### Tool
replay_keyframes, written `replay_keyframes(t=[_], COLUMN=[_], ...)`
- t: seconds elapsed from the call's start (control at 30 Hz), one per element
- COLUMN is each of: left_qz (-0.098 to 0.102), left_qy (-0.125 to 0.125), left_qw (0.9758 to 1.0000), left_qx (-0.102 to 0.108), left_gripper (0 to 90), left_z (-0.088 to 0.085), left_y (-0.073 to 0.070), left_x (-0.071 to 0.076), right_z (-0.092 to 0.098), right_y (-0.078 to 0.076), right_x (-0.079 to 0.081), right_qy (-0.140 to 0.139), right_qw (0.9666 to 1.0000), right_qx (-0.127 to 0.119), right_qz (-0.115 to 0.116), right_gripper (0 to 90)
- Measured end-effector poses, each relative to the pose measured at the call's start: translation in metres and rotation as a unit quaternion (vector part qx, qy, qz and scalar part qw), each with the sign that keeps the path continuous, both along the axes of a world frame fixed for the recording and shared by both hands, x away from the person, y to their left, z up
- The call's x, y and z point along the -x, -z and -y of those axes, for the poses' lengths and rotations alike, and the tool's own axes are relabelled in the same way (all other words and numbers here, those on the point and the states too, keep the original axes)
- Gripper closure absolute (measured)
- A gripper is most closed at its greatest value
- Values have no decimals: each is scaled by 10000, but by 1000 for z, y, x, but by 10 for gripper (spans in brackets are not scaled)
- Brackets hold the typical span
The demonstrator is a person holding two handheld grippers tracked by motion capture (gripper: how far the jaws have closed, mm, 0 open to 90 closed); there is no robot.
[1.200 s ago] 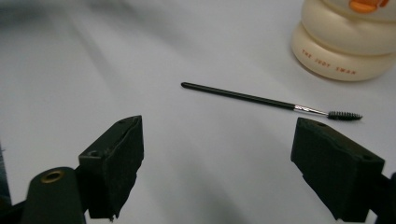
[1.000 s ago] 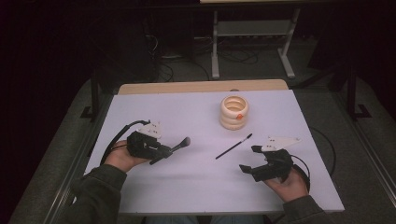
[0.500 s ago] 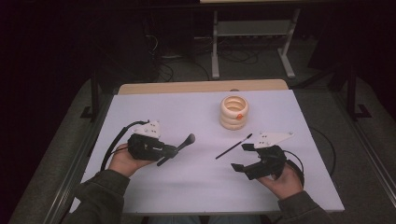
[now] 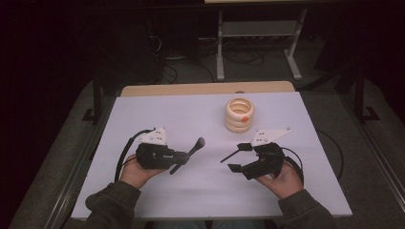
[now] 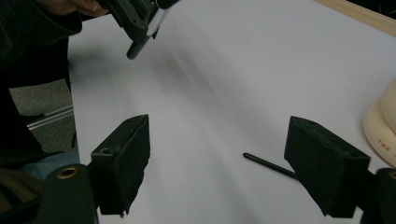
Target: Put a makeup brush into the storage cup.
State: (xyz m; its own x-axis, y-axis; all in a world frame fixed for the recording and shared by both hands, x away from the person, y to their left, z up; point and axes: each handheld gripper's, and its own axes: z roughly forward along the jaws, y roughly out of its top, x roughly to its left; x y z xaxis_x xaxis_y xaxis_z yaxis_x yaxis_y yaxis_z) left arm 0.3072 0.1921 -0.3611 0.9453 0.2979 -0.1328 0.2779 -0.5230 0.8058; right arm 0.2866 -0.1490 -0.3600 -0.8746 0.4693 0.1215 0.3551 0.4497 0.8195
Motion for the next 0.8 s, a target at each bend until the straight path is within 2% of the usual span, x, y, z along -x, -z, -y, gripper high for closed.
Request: replay_keyframes(t=[0.07, 0.4, 0.5, 0.53, 0.67, 0.8], left_qz=[22, 49, 112, 57, 63, 55], left_qy=[25, 135, 184, 152, 221, 252], left_qw=[10000, 9985, 9984, 9983, 9983, 9983], left_qx=[92, 528, 529, 562, 531, 522], left_gripper=[796, 796, 796, 796, 796, 796], left_z=[4, 9, 11, 12, 15, 21], left_y=[0, -1, -1, 0, 2, 5], left_x=[2, 4, 4, 5, 6, 7], right_z=[-4, -24, -30, -33, -40, -48], right_y=[-2, -6, -7, -8, -10, -9], right_x=[-2, -7, -9, -9, -10, -13], right_qy=[-60, -337, -405, -432, -520, -594], right_qw=[9999, 9990, 9986, 9985, 9978, 9970], right_qx=[-64, -283, -338, -350, -414, -447], right_qz=[-65, 5, -8, -9, -43, -224], right_gripper=[219, 268, 275, 280, 310, 372])
